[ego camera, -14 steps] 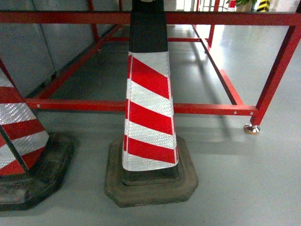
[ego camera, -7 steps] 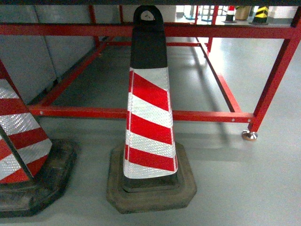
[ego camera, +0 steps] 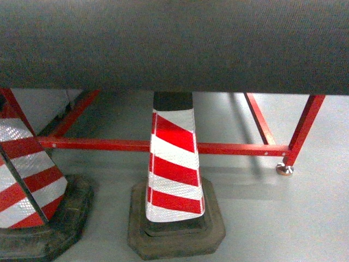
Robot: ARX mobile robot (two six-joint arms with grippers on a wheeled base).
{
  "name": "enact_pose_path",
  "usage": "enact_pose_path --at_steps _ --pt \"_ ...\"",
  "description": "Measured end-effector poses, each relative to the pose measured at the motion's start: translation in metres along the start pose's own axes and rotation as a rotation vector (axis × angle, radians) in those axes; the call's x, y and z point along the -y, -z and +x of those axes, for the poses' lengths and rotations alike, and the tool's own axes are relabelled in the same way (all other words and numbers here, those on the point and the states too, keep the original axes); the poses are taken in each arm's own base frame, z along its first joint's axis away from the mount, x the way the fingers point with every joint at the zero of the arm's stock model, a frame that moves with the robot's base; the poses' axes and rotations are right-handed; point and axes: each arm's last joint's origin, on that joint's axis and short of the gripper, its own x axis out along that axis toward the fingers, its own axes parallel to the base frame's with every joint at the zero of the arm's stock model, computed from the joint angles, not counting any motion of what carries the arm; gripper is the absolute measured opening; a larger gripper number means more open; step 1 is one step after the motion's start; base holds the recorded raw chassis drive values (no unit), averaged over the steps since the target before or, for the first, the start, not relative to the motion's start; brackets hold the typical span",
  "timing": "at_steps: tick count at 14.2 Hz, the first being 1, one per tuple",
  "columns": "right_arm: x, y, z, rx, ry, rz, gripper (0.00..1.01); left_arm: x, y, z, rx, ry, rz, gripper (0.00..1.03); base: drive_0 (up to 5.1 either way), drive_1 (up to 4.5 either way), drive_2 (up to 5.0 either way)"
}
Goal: Pick capacitor and pack into box
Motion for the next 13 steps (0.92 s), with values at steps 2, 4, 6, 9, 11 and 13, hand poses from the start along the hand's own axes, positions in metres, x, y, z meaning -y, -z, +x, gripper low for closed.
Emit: enact_pose_path --at_steps 2,4,6,9,11,13 --pt "0.0 0.0 0.0 0.0 0.0 0.0 0.98 0.0 -0.0001 0.0 0.001 -0.001 0.005 0.44 0.0 0.0 0.0" --pt "0.0 0.0 0.0 0.0 0.001 0.002 0.98 0.0 0.0 0.0 0.0 0.001 0.006 0.44 0.0 0.0 0.0" --pt "0.0 0.0 0.0 0.0 0.0 0.001 0.98 0.0 -0.0001 0.0 0.001 -0.001 0.006 0.44 0.0 0.0 0.0" --pt "0.0 0.0 0.0 0.0 0.001 0.001 0.98 0.0 0.0 0.0 0.0 0.001 0.006 0.44 0.0 0.0 0.0" --pt "0.0 0.0 0.0 0.0 0.0 0.002 0.98 -0.0001 -0.0001 0.0 0.002 -0.002 0.006 0.44 0.0 0.0 0.0" --pt "0.0 -0.0009 0.0 0.01 0.0 0.001 0.98 0.0 -0.0008 0.0 0.008 -0.001 0.006 0.44 0.0 0.0 0.0"
